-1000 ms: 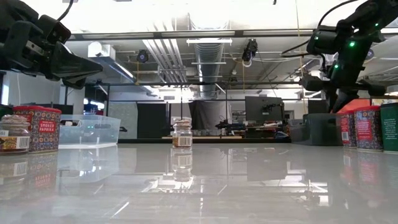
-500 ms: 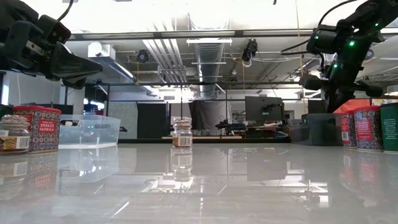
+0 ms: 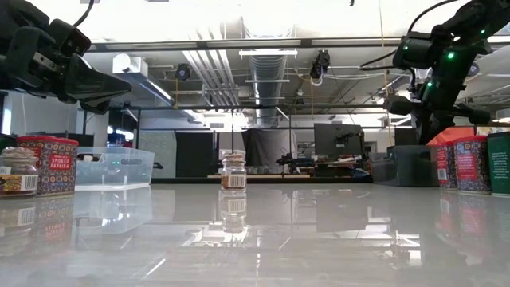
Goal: Sort spices by type
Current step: Put the black seasoning can into the black bin, then adjust the black seasoning cans in the black bin
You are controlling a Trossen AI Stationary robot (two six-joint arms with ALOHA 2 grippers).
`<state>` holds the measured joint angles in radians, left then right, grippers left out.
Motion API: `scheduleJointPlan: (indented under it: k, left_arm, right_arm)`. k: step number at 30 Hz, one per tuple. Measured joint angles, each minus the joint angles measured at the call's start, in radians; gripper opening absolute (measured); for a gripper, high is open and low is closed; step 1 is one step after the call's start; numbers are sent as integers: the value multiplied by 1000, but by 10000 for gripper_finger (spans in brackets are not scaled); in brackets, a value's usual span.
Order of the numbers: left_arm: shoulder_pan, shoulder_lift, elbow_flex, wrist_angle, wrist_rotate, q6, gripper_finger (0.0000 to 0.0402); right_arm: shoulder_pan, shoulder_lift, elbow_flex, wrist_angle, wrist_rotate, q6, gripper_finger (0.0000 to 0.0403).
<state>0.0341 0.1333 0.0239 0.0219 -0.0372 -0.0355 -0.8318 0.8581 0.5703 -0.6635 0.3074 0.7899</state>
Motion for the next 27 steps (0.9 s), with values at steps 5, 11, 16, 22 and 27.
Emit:
scheduleJointPlan:
  k: [5, 11, 16, 22, 27]
  left_arm:
    - [0, 0, 0, 0, 0, 0, 0]
    - [0, 0, 0, 0, 0, 0, 0]
    - [0, 0, 0, 0, 0, 0, 0]
    - [0, 0, 0, 0, 0, 0, 0]
    - [0, 0, 0, 0, 0, 0, 0]
  right_arm:
    - [1, 0, 42, -3, 16, 3, 13]
    - [61, 12, 67, 103, 26, 45, 13]
    - [83, 126, 119, 107, 22, 47, 13]
    - [53, 320, 307, -81, 20, -7, 13]
    - [-1, 441, 410, -127, -67, -108, 13]
